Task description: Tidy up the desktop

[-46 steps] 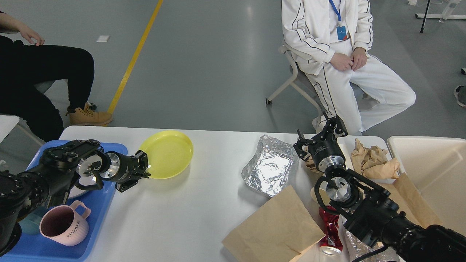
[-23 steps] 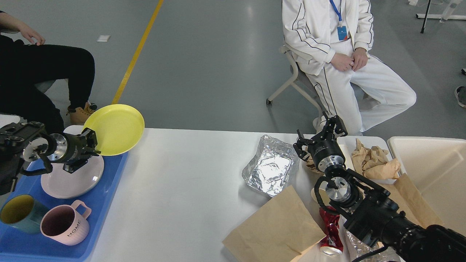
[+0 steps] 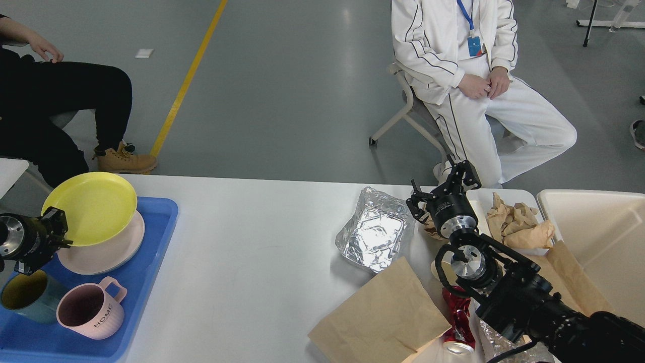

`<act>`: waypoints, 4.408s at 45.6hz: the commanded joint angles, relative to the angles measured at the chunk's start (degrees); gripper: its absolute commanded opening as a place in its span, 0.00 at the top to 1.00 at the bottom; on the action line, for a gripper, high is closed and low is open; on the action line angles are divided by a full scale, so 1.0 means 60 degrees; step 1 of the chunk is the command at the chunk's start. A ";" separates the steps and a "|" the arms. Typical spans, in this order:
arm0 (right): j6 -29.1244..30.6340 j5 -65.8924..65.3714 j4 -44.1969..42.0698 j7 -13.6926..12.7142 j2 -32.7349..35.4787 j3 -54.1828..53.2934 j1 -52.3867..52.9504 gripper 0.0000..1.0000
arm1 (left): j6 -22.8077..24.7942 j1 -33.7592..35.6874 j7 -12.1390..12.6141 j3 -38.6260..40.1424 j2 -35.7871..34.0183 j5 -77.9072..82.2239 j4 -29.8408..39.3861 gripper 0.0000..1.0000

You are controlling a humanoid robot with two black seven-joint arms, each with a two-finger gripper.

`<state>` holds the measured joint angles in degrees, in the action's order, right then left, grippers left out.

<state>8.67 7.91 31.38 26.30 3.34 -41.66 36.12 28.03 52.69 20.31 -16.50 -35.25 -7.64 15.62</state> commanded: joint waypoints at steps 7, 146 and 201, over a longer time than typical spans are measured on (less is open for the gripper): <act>-0.0010 0.0000 0.0013 0.0010 0.0000 0.0000 0.0000 0.00 | -0.0380 -0.0242 -0.0001 -0.0004 0.0148 0.0014 -0.0010 1.00; 0.0005 0.0000 -0.0001 0.0010 0.0000 0.0000 0.0000 0.00 | -0.0893 0.0959 -0.6638 0.7026 0.3076 -0.0601 -0.1387 0.04; -0.0010 0.0000 -0.0001 0.0010 0.0000 0.0000 0.0000 0.00 | -0.0937 0.1355 -0.5098 0.8638 0.2668 -0.1466 -0.1255 0.04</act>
<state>8.66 7.91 31.42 26.29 3.34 -41.66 36.12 22.35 60.91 -10.13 35.31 -17.76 -16.35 8.08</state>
